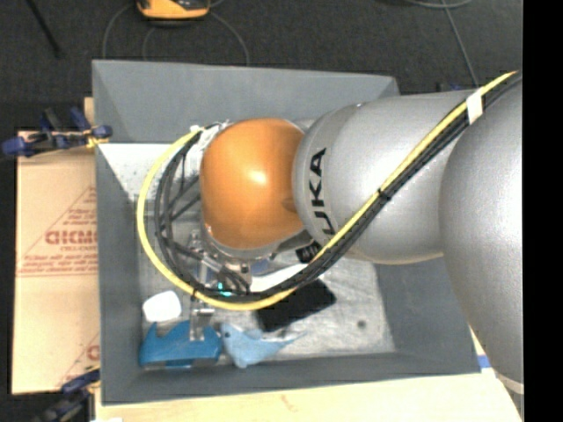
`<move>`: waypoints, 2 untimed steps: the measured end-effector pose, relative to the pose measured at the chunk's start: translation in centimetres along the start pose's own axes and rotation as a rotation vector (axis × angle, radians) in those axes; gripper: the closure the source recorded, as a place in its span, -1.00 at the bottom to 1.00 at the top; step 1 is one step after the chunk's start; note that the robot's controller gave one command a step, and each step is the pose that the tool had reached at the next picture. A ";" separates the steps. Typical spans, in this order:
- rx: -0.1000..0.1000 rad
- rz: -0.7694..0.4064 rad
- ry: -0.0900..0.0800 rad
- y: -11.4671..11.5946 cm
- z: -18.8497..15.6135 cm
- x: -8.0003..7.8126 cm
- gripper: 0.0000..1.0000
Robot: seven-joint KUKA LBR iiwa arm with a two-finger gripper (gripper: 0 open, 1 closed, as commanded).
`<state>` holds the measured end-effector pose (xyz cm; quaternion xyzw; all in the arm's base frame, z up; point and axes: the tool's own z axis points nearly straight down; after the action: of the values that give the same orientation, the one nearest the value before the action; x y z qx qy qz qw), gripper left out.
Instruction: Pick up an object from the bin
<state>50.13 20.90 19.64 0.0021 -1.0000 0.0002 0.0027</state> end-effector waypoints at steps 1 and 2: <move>-0.002 0.005 -0.007 -0.1 -0.4 -0.2 -1.00; -0.001 -0.147 -0.010 0.4 5.1 1.0 -1.00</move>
Offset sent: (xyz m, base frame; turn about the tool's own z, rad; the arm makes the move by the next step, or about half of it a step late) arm -0.0286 0.0117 -0.1264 -0.3507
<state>49.14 21.26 14.55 0.0758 -0.9971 -0.0004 -0.0022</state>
